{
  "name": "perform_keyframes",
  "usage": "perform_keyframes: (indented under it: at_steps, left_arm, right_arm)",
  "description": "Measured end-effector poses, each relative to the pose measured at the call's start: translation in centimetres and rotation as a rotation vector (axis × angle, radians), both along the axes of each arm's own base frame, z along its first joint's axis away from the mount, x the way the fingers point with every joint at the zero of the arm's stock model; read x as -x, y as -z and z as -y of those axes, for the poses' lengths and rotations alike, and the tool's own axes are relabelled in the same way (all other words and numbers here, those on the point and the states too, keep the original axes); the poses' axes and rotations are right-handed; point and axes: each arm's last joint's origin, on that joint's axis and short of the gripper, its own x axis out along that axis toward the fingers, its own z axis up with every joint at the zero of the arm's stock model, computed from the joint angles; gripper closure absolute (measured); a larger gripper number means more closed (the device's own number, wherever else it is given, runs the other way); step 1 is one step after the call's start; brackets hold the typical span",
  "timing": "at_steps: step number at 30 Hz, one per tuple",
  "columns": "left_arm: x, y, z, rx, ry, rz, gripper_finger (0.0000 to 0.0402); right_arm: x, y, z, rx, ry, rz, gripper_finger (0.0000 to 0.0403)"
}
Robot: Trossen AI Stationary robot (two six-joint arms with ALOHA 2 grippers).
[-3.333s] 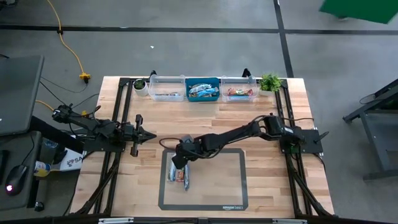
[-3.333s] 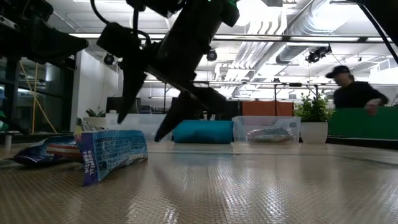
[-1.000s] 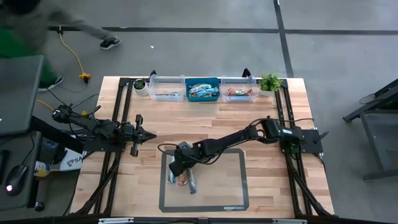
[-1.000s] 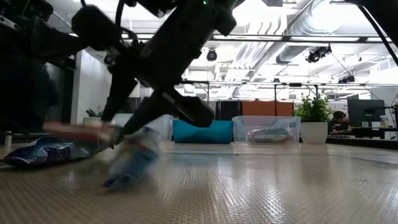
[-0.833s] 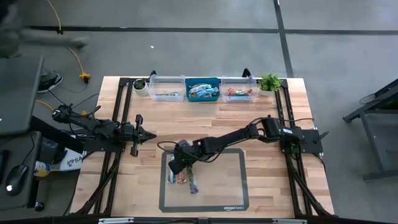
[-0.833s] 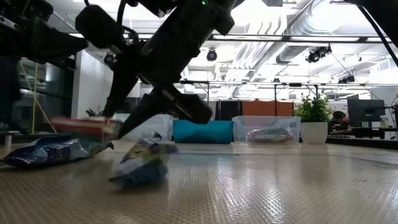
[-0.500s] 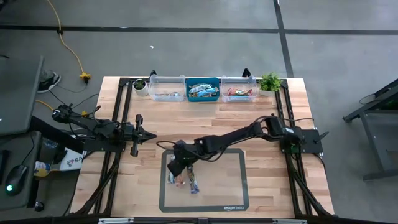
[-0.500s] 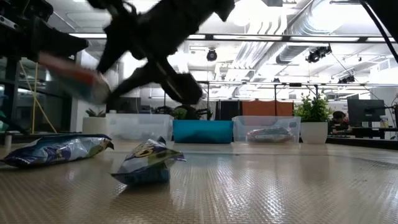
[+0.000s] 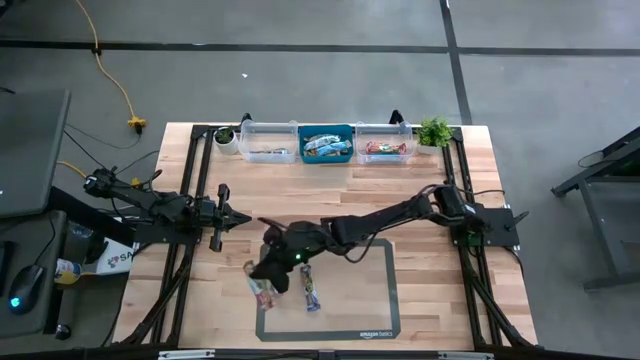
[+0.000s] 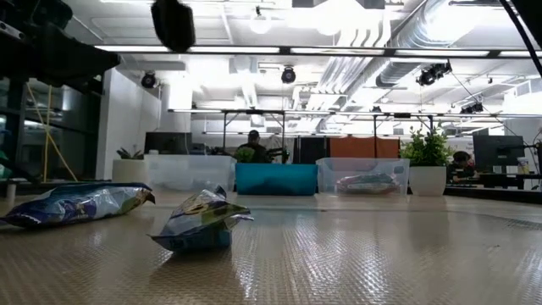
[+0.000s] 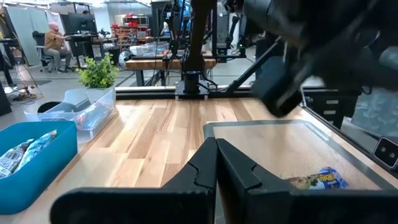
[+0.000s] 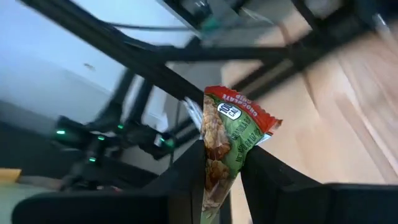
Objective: Pick and place Granola Bars by type
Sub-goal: Put the red granola bar into the right transparent bin
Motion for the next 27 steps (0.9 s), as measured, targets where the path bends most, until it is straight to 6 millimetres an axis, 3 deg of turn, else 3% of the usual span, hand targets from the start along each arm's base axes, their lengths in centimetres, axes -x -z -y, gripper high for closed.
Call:
perform_keyframes:
  at_steps: [5,16,21,27]
  left_arm:
    - [0.0,0.0,0.0,0.000,0.000,-0.001,0.0400]
    - [0.0,0.0,0.0,0.000,0.000,-0.001,0.0400]
    - [0.0,0.0,0.0,0.000,0.000,-0.001,0.0400]
    - [0.0,0.0,0.0,0.000,0.000,-0.001,0.0400]
  right_arm:
    - [0.1,-2.1,-0.3,0.025,-0.027,0.182,0.0325]
    - [0.7,-4.7,-1.1,0.179,-0.029,0.431,0.0325]
    - [2.0,-7.7,-0.6,0.237,0.010,0.501,0.0325]
    - [4.7,-12.7,0.4,0.379,0.104,0.607,0.0325]
